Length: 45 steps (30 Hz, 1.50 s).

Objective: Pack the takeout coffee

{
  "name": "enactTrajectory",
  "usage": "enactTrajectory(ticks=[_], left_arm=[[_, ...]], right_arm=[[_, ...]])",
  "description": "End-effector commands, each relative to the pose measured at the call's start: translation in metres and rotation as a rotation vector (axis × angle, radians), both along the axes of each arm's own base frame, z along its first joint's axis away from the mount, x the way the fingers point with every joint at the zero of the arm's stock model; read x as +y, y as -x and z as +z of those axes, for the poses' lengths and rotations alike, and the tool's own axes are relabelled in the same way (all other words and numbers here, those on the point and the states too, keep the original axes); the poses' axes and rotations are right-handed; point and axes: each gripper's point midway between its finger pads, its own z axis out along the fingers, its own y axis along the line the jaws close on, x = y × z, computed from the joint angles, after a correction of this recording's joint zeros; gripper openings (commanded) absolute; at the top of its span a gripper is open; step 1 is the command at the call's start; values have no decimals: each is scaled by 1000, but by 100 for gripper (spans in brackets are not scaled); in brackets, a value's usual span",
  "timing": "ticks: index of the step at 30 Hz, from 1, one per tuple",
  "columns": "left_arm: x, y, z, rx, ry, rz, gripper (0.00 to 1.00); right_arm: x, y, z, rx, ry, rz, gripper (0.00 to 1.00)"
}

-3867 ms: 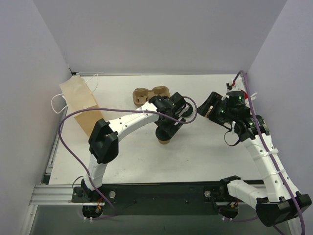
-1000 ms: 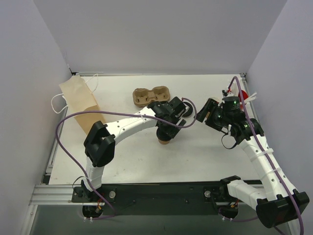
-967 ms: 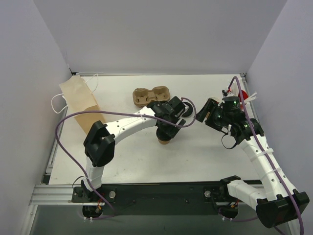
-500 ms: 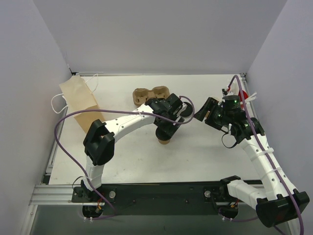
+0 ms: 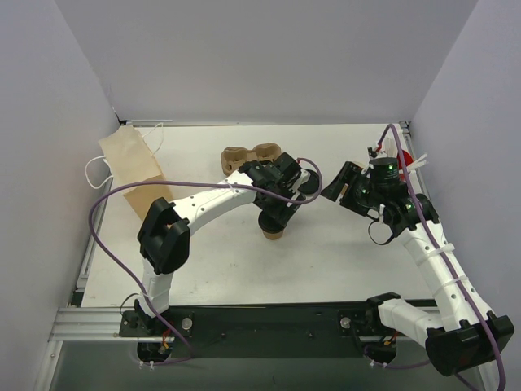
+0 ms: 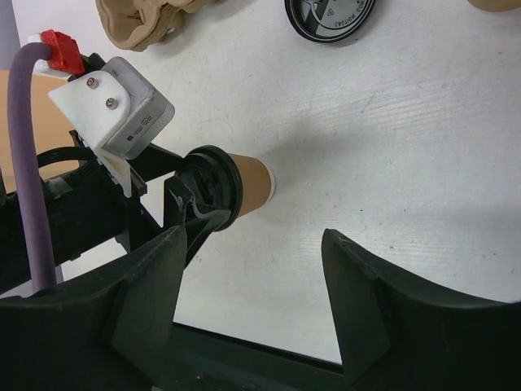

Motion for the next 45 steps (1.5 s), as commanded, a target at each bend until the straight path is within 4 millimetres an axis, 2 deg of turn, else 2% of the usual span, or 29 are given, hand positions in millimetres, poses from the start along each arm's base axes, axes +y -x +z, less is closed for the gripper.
enactTrajectory(ticks=[1,16,19,25,28,31,33,37,38,41,42,43,45], left_arm=[[7,10,-3,57,-15,-21,87],[-2,8,32,22,102,-25,91],[-5,10,39,23,132,-39,98],[3,8,35,2,86,-26,97],[7,4,42,-21,97,2,97],[19,-10,59,-77,118,82,97],[22,-16,80,-118,176,109,95],[32,-18,94,-109,248,183,88],[38,-15,91,-96,252,196,82],[37,-6,88,-57,304,222,68],[38,-2,79,-30,311,241,64],[38,0,73,-21,311,253,60],[40,3,62,4,322,279,52]], right_arm=[[0,-4,8,-19,1,13,63],[-1,0,3,-13,5,15,70],[-1,0,2,-12,7,14,74],[-1,1,1,-10,6,13,77],[0,2,0,-7,3,18,77],[0,2,0,-8,4,16,75],[1,3,-2,-5,3,20,74],[8,2,-10,11,20,35,71],[16,4,-10,8,32,62,68],[28,2,-21,30,94,96,64],[40,3,-19,25,110,133,60],[43,-1,-29,47,139,132,58],[55,-1,-34,60,158,165,52]])
